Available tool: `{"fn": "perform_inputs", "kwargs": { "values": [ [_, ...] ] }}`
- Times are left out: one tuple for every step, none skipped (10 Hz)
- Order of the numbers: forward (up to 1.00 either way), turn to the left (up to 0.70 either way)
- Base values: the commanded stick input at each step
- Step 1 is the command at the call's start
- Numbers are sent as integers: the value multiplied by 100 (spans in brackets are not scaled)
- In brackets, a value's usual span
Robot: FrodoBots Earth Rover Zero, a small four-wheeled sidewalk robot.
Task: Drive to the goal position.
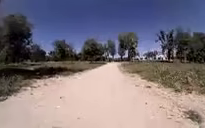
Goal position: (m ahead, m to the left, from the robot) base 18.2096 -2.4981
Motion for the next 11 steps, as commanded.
{"fn": "perform_inputs", "kwargs": {
  "values": [
    [85,0],
    [85,0],
    [85,0],
    [85,0],
    [85,0],
    [85,0],
    [85,0],
    [85,0],
    [85,0],
    [85,0],
    [85,0]
  ]
}}
